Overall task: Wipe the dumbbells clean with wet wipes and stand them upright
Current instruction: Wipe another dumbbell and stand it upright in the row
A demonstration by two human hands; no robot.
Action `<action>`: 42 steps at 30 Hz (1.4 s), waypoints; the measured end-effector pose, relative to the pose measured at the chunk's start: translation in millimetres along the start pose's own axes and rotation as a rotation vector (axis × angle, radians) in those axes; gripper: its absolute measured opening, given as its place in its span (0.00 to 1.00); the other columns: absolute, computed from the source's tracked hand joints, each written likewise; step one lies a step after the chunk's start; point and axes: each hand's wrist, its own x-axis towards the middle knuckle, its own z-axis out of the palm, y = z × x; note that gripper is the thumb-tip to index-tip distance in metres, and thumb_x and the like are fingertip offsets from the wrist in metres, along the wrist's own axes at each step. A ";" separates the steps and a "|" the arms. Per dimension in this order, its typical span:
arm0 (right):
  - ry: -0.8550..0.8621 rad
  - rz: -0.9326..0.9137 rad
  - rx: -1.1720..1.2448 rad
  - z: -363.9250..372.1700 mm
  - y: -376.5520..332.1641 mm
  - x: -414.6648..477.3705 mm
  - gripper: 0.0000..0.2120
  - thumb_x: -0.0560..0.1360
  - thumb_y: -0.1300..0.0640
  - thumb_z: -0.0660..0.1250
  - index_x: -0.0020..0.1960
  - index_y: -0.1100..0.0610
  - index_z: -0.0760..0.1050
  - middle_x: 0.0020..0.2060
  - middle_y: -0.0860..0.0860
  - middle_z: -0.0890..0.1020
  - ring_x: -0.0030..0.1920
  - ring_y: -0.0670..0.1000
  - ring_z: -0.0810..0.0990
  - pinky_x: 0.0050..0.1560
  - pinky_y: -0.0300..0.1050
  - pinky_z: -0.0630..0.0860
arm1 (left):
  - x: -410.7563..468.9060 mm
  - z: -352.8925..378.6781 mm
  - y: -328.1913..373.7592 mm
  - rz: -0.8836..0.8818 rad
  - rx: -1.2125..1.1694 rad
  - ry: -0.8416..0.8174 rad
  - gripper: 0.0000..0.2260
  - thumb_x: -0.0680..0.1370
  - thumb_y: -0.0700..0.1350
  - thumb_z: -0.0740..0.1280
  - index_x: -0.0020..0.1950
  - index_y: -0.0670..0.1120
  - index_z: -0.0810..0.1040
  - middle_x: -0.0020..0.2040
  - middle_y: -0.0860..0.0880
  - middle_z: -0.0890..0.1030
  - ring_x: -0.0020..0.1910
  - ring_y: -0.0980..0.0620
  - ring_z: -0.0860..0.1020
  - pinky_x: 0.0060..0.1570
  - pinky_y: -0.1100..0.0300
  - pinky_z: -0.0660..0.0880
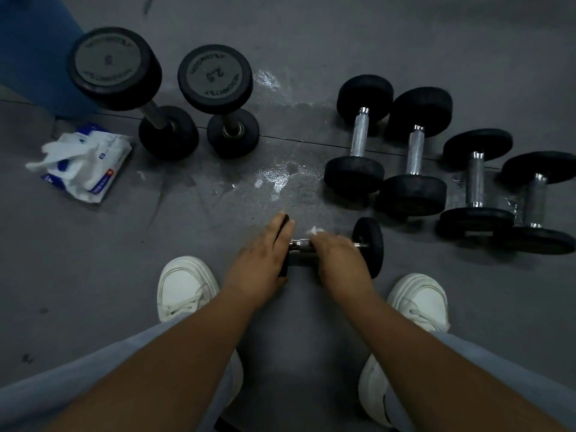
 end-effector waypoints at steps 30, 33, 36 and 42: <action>-0.147 0.019 -0.036 -25.3 -2.6 44.9 0.07 0.75 0.62 0.60 0.51 0.53 0.71 0.50 0.54 0.78 0.54 0.57 0.77 0.50 0.49 0.70 | 51.8 -38.9 -4.5 0.058 0.060 -0.062 0.48 0.69 0.48 0.76 0.80 0.44 0.50 0.80 0.46 0.50 0.76 0.45 0.59 0.69 0.51 0.68; -0.128 -0.026 0.021 -21.6 -5.9 27.7 0.17 0.76 0.62 0.59 0.63 0.53 0.72 0.60 0.54 0.78 0.60 0.56 0.76 0.57 0.50 0.73 | 40.5 -27.3 -4.4 0.062 0.046 -0.082 0.43 0.73 0.40 0.71 0.80 0.44 0.46 0.80 0.45 0.44 0.78 0.43 0.54 0.70 0.50 0.66; -0.066 0.128 0.156 -27.5 1.2 36.4 0.23 0.74 0.65 0.59 0.67 0.50 0.73 0.62 0.52 0.79 0.61 0.55 0.78 0.59 0.47 0.73 | 37.2 -25.3 -3.1 0.063 0.055 -0.067 0.39 0.76 0.36 0.64 0.81 0.44 0.44 0.80 0.45 0.42 0.79 0.42 0.53 0.72 0.50 0.63; 0.004 -0.041 0.150 -7.3 -30.2 17.4 0.22 0.71 0.67 0.56 0.62 0.60 0.77 0.57 0.58 0.81 0.57 0.58 0.79 0.59 0.51 0.75 | 42.2 -26.1 -3.1 0.038 0.027 -0.064 0.34 0.80 0.39 0.60 0.81 0.45 0.45 0.81 0.46 0.43 0.78 0.43 0.54 0.72 0.48 0.63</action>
